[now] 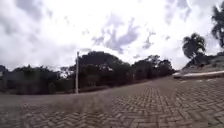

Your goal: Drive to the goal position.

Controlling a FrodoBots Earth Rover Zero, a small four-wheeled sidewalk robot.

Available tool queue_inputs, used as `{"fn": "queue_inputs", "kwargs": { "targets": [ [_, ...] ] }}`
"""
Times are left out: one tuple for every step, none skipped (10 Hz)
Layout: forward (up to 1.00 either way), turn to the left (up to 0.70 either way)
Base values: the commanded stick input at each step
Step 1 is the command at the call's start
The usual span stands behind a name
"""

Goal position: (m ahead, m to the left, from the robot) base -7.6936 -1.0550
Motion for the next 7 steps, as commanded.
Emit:
{"fn": "queue_inputs", "kwargs": {
  "targets": [
    [0.85,-0.27],
    [0.85,-0.27],
    [0.85,-0.27],
    [0.85,-0.27],
    [0.85,-0.27],
    [0.85,-0.27],
    [0.85,-0.27]
  ]
}}
